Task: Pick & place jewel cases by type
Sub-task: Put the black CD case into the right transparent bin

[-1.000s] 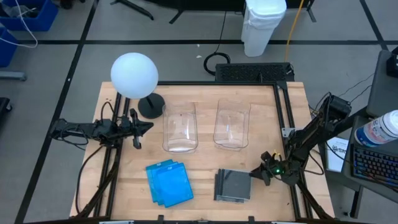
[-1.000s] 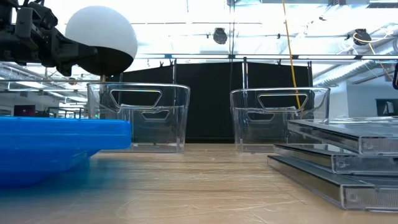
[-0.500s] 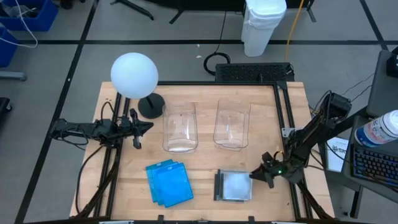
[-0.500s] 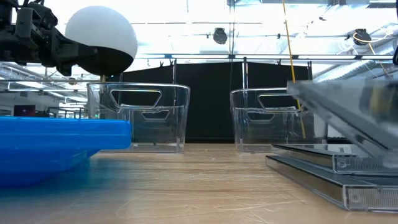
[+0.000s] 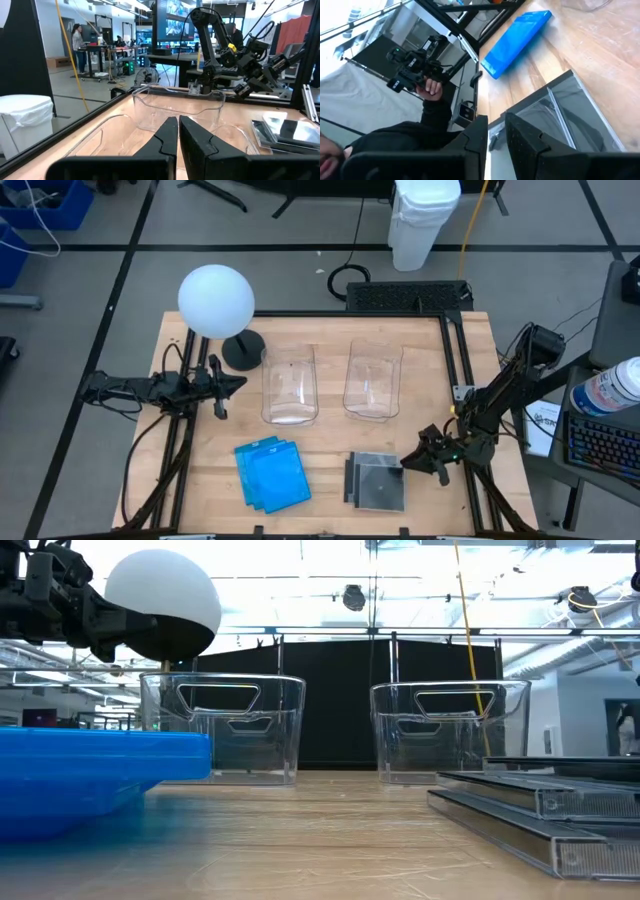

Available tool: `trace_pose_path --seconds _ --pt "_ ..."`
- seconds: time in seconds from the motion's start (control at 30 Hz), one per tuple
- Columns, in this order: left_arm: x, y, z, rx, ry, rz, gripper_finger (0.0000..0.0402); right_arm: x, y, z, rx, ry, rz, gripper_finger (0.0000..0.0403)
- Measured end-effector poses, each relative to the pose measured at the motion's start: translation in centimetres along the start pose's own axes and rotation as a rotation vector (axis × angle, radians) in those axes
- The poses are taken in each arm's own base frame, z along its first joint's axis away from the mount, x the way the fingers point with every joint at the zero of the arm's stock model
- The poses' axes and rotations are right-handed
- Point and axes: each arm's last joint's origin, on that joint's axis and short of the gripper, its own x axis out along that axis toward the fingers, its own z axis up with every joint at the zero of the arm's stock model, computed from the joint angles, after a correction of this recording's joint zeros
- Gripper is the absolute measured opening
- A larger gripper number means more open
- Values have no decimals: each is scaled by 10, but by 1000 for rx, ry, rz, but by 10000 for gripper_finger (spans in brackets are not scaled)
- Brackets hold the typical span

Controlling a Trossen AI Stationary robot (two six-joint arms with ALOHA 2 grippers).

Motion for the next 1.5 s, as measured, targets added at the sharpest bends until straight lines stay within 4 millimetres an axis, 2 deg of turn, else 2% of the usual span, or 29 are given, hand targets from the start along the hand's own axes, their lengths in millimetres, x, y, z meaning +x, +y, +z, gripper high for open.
trace_pose_path --seconds 0.2,0.33,0.43,0.6,0.7,0.77,0.9,1.07,1.23,1.37,1.5 --pt "0 0 0 -1 0 0 26 0 0 -1 -11 26 14 58" --pt "0 0 0 -1 0 0 26 -2 4 -7 100 179 89 58" --pt "0 0 0 0 0 0 26 -6 14 -16 192 317 106 52" --pt "0 0 0 39 0 0 26 -11 37 -31 237 536 -53 9" --pt "0 0 0 48 0 0 26 -14 35 -33 192 450 -160 9" --pt "0 0 0 46 0 0 26 -13 32 -34 197 397 -179 21" --pt "0 0 0 45 0 0 26 -10 24 -39 223 446 -229 66" --pt "0 0 0 50 0 0 26 -5 7 -46 226 382 -362 154" --pt "0 0 0 51 0 1 26 -4 -7 -49 275 332 -382 237" --pt "0 0 0 51 0 1 26 -8 -20 -52 335 310 -384 271" --pt "0 0 0 51 0 0 26 -8 -28 -52 361 245 -347 278"
